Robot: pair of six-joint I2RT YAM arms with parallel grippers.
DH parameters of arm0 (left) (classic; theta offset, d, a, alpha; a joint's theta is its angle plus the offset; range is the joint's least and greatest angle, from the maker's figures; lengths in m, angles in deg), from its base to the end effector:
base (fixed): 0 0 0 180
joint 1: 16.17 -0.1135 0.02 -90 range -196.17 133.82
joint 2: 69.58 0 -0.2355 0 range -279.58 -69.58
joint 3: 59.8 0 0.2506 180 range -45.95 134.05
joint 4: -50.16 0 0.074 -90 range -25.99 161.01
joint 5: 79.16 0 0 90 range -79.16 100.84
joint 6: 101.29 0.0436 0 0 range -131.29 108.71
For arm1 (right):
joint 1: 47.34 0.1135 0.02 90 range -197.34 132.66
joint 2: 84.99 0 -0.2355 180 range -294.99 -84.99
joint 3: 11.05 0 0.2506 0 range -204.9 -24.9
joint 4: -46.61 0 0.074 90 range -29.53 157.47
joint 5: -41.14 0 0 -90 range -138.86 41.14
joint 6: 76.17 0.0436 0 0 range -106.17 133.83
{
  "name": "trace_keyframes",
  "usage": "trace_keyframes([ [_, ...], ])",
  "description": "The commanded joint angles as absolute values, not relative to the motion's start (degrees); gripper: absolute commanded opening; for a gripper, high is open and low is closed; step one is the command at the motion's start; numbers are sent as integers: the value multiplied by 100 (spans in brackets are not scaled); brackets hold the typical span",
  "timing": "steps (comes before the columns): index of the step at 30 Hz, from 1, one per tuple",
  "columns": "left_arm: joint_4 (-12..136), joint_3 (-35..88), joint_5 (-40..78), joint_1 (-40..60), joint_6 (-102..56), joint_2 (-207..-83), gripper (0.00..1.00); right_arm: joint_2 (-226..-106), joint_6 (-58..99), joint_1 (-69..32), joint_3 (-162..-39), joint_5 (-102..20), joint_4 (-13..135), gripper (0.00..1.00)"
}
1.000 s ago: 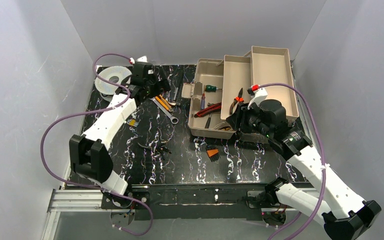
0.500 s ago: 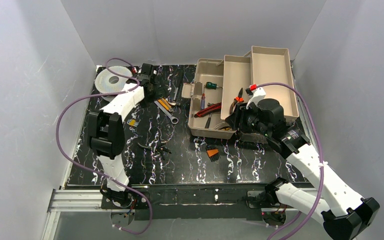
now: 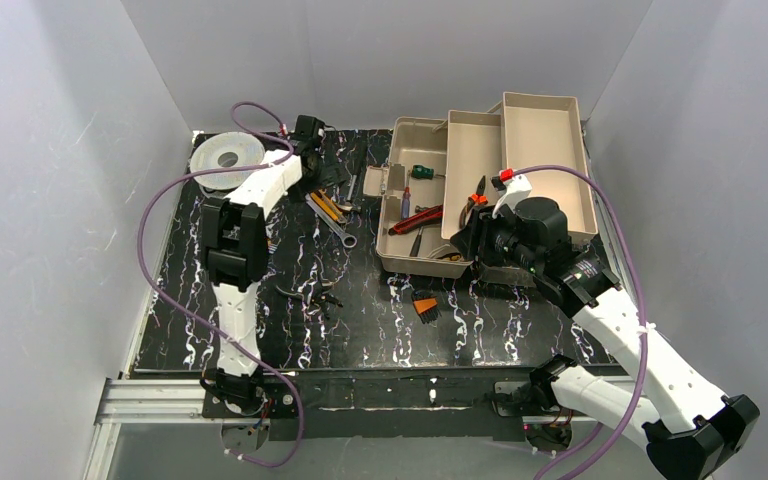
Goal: Pack the tool kit
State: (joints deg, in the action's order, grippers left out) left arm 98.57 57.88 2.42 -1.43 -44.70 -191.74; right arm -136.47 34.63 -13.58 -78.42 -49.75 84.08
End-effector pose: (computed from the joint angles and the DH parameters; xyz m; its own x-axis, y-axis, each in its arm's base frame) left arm 0.4522 -0.1124 0.1999 -0.7353 -0.3698 -0.5679 -0.2859 0.9291 -0.2347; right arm 0.1864 0.1238 0.3231 -0.4789 0.1070 -0.8713 -0.3996 0.8572 0.3249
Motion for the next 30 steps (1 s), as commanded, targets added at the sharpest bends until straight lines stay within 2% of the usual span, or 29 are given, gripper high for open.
trace_keyframes([
  [1,10429,6670,186,-168,-4204,-19698,98,-13588,3416,-1386,-7898,-4977,8204,52],
  [5,10718,7392,372,-161,-4088,-20272,98,-13522,3405,-1385,-7903,-5006,8242,52],
  [9,11179,7824,153,-164,-4127,-20631,93,-13481,3396,-1387,-7897,-5040,8277,52],
  [16,11350,7133,-993,-165,-4231,-20249,91,-13495,3396,-1398,-7909,-5002,8253,52],
  [30,11626,6624,-954,-195,-4014,-20102,67,-13388,3458,-1395,-7925,-4927,8279,52],
])
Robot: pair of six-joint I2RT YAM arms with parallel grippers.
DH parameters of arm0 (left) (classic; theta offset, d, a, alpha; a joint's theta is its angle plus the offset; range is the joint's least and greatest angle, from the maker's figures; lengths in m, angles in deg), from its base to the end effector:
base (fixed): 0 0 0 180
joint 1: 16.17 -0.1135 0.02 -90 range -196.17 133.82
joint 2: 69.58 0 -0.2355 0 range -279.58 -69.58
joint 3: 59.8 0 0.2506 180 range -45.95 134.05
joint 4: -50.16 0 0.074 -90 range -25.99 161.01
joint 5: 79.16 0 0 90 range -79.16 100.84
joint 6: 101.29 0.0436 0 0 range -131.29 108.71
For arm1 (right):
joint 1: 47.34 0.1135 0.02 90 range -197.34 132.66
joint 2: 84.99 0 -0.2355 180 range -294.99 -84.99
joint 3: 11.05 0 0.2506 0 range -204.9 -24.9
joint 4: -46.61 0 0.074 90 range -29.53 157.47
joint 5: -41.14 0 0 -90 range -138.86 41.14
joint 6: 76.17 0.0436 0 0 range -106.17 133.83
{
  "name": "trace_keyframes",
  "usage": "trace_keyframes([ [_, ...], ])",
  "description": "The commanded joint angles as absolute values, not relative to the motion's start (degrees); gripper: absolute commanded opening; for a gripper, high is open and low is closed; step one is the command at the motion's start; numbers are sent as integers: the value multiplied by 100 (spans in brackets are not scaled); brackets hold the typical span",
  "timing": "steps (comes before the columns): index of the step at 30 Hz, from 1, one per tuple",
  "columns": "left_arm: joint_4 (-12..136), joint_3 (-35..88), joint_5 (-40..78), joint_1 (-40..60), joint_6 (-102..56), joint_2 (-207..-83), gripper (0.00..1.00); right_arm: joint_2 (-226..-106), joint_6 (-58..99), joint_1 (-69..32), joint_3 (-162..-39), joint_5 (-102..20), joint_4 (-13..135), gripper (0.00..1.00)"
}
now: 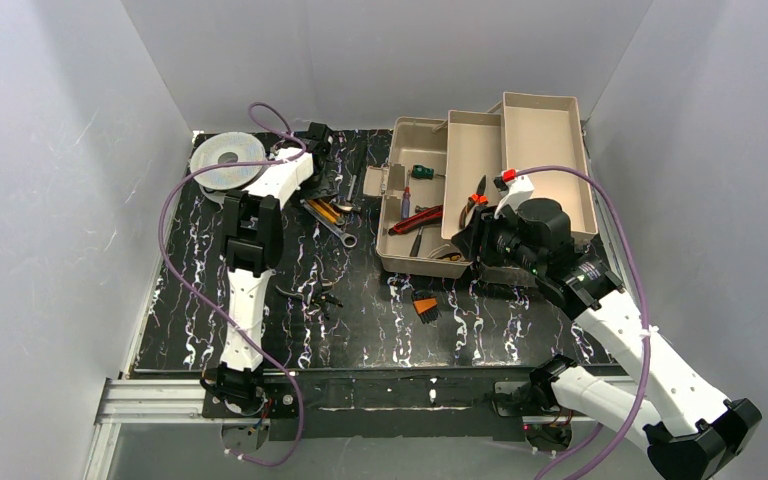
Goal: Pack the tool kit
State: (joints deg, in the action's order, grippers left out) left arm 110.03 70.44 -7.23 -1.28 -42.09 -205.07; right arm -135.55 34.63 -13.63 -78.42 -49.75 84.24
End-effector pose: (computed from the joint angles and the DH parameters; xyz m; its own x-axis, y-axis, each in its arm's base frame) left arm 0.4732 -0.1118 0.1509 -0.8136 -0.2874 -0.5055 -0.3474 0.9373 0.0263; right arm 0.1836 0.1216 0.3261 -0.4692 0.1138 -0.8757 -0.4025 0.8551 0.3268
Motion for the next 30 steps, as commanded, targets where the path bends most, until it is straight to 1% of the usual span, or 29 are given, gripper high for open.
trace_keyframes([
  [1,11591,6513,-829,-225,-3985,-20054,66,-13366,3469,-1396,-7912,-4927,8279,52],
  [6,11125,5760,-209,-399,-3999,-19526,62,-13312,3501,-1394,-7867,-4927,8276,52],
  [11,10778,5234,-11,-457,-4047,-19081,51,-13226,3510,-1394,-7798,-4929,8283,52],
  [13,10698,5155,97,-457,-4070,-19010,46,-13207,3510,-1394,-7778,-4927,8272,52],
  [16,10593,5089,264,-458,-4104,-18939,43,-13215,3519,-1394,-7780,-4929,8275,52],
  [18,10550,5055,345,-450,-4114,-18874,37,-13205,3525,-1394,-7781,-4927,8283,52],
  [25,10512,5000,254,-422,-4139,-18667,35,-13184,3535,-1396,-7778,-4926,8302,52],
  [26,10498,4975,229,-422,-4147,-18619,31,-13188,3536,-1397,-7782,-4930,8301,52],
  [30,10438,4895,199,-419,-4117,-18375,6,-13201,3536,-1396,-7781,-4930,8288,52],
])
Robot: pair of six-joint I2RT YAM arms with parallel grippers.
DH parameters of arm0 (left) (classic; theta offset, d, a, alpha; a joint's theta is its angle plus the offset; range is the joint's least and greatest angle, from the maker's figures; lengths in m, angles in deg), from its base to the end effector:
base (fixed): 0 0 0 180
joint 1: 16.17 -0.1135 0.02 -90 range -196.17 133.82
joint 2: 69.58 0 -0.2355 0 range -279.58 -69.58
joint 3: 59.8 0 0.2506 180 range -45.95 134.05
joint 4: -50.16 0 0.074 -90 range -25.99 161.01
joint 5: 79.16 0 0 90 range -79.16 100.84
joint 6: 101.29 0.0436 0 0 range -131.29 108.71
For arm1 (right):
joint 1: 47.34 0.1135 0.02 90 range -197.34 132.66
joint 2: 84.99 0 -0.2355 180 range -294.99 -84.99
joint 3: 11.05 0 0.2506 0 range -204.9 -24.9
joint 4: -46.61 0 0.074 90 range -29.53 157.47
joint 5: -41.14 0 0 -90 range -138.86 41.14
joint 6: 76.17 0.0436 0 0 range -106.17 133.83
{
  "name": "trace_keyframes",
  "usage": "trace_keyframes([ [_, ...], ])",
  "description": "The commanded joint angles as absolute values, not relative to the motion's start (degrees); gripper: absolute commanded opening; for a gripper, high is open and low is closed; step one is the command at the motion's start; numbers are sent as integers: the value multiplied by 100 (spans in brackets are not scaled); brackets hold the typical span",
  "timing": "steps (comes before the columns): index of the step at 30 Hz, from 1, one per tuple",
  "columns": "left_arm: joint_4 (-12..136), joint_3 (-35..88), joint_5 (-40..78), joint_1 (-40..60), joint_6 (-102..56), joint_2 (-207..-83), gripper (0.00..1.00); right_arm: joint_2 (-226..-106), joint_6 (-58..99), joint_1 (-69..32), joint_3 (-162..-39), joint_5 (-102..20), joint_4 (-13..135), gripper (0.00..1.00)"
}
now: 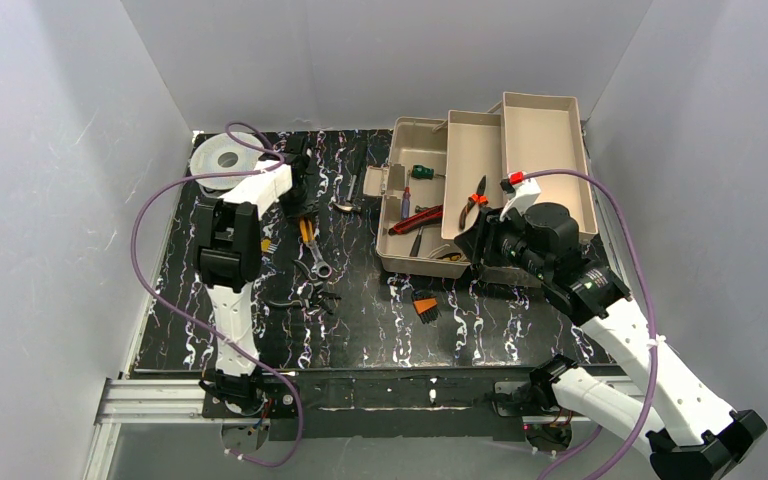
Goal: Pack the tool kit
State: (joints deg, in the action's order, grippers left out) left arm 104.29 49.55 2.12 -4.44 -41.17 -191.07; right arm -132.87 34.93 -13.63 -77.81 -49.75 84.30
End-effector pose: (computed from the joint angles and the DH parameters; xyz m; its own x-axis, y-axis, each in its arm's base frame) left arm 0.4274 -0.0820 0.1544 -0.8475 -0.3270 -0.4181 -0.3241 0.9426 -0.0801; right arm 0.1755 0.1163 0.3314 -0.4456 0.1354 -0.8849 -0.4097 0.8480 0.3361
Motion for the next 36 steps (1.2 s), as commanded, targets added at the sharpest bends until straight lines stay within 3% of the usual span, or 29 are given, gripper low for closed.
trace_keyframes([
  [1,10435,4888,194,-415,-4117,-18316,3,-13204,3539,-1394,-7776,-4929,8278,52],
  [11,10318,4819,336,-296,-4032,-17628,0,-13270,3536,-1394,-7804,-4927,8270,52],
  [27,9166,4542,2867,-25,-4083,-16626,0,-13370,3522,-1395,-7899,-4929,8270,52],
  [36,8447,4809,3422,634,-4572,-16560,0,-13277,3492,-1394,-7896,-5038,8309,52],
])
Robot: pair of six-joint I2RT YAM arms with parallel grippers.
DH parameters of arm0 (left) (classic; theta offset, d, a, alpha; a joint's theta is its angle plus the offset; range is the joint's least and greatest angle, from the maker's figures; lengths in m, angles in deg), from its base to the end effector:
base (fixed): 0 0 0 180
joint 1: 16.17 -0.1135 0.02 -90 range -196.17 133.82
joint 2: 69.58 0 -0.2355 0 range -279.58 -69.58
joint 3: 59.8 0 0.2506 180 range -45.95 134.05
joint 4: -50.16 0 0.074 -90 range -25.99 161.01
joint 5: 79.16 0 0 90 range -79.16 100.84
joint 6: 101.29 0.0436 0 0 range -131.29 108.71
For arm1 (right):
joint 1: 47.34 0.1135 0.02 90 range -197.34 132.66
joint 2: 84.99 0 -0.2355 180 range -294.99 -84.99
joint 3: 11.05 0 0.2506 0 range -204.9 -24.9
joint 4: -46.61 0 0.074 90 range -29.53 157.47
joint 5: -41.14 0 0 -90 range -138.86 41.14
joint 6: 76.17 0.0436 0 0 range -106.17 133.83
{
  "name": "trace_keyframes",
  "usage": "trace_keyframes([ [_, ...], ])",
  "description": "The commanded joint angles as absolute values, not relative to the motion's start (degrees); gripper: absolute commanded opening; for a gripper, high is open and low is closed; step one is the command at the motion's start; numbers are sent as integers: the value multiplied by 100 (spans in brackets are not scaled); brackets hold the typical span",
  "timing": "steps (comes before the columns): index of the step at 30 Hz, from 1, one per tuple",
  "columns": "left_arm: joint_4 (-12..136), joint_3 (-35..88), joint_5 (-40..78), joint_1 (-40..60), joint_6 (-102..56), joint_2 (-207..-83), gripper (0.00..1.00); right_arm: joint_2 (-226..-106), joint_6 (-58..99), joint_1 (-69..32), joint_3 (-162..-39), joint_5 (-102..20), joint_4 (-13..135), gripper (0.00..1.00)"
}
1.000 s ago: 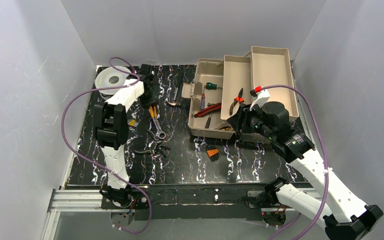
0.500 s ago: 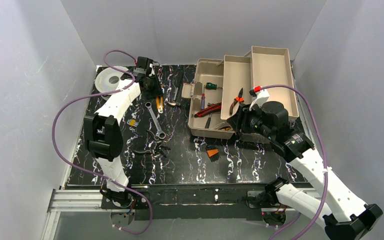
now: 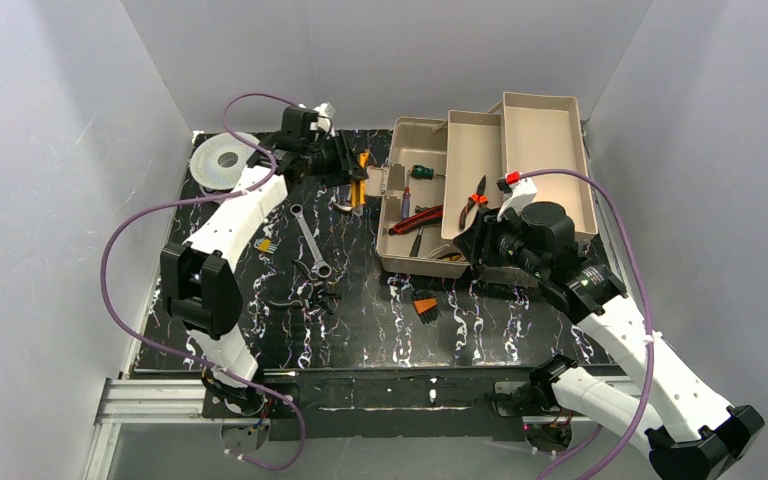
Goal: Pack the tool kit
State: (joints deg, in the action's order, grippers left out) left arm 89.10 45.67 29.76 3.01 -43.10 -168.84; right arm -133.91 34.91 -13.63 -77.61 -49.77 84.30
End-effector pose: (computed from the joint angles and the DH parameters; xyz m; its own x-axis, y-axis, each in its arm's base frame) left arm 0.3769 -0.1461 0.3107 -0.7336 -0.2728 -0.6225 0.2139 0.7767 -0.5924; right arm 0.1788 0.1185 0.3266 -0.4612 0.1246 -0.8785 -0.4036 0.8523 0.3328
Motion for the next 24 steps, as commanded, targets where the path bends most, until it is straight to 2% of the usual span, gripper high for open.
trace_keyframes([
  [1,8314,4859,3423,719,-4642,-16589,0,-13214,3507,-1394,-7878,-5107,8300,52],
  [9,7324,5317,3623,1224,-5227,-17221,0,-12631,3702,-1395,-7923,-6231,8590,53],
  [16,6783,6616,3810,1685,-5735,-18370,0,-11790,3940,-1394,-7739,-7189,8616,54],
  [22,6596,7399,3812,1905,-6094,-19419,0,-11407,3993,-1394,-7691,-7544,8656,54],
  [24,6686,7583,3821,1942,-6071,-19718,15,-11386,3993,-1395,-7714,-7548,8700,54],
])
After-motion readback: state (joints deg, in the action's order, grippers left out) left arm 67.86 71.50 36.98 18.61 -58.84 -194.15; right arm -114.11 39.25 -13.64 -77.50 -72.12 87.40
